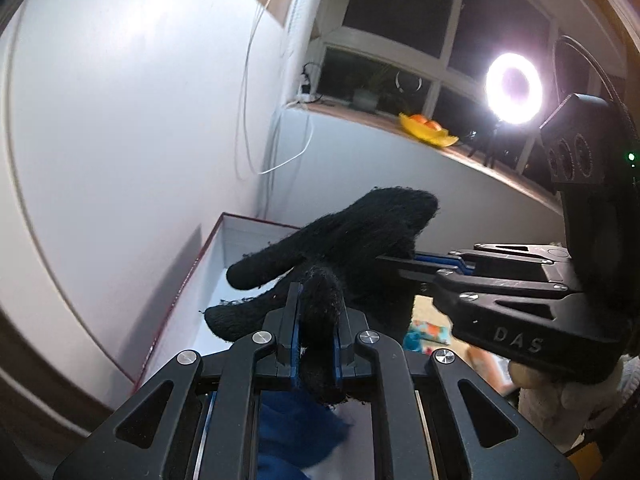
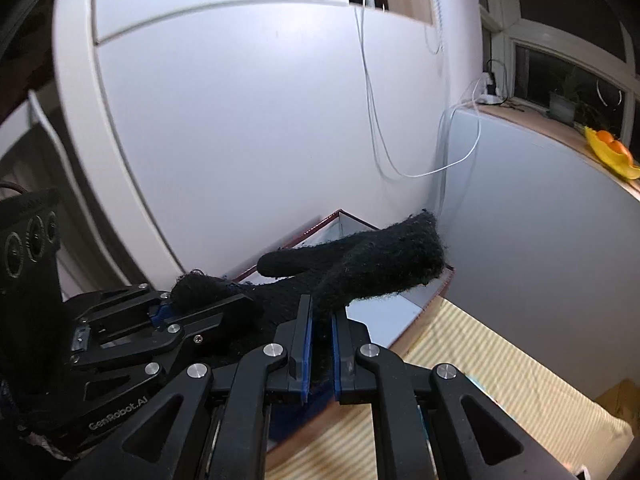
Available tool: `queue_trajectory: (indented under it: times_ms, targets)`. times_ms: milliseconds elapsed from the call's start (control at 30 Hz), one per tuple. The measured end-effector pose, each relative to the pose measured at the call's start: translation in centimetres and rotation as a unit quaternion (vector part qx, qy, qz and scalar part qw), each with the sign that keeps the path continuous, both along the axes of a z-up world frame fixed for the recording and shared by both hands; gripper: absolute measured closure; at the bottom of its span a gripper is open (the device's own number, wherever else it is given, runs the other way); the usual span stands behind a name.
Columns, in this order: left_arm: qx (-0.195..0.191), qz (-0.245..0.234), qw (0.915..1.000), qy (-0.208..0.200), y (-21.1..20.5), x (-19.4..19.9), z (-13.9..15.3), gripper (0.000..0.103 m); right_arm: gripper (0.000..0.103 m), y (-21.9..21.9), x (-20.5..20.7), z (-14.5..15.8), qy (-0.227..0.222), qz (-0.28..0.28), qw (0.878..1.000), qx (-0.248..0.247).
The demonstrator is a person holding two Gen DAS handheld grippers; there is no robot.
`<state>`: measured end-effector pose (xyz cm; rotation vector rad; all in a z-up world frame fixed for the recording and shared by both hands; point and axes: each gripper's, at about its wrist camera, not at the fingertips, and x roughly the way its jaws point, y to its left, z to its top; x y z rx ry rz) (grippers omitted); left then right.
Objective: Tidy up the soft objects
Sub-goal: 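Lift the glove and carry it over the cardboard box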
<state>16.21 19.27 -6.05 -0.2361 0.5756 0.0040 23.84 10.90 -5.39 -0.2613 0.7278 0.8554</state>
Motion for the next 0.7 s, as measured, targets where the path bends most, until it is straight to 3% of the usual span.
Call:
queue_trajectory:
  times_ms: [333, 700]
  targets:
    - [0.004, 0.014, 0.9993, 0.036, 1.3, 3.1, -2.0, 0.093, 0.096, 2.9, 5.5, -4.3, 0.039, -0.006, 0.999, -0.019]
    - [0.012, 0.032, 0.997, 0.069, 2.0, 5.0, -3.5, 0.093, 0.096, 4.2, 7.8, -6.3, 0.06, -0.012, 0.998, -0.03]
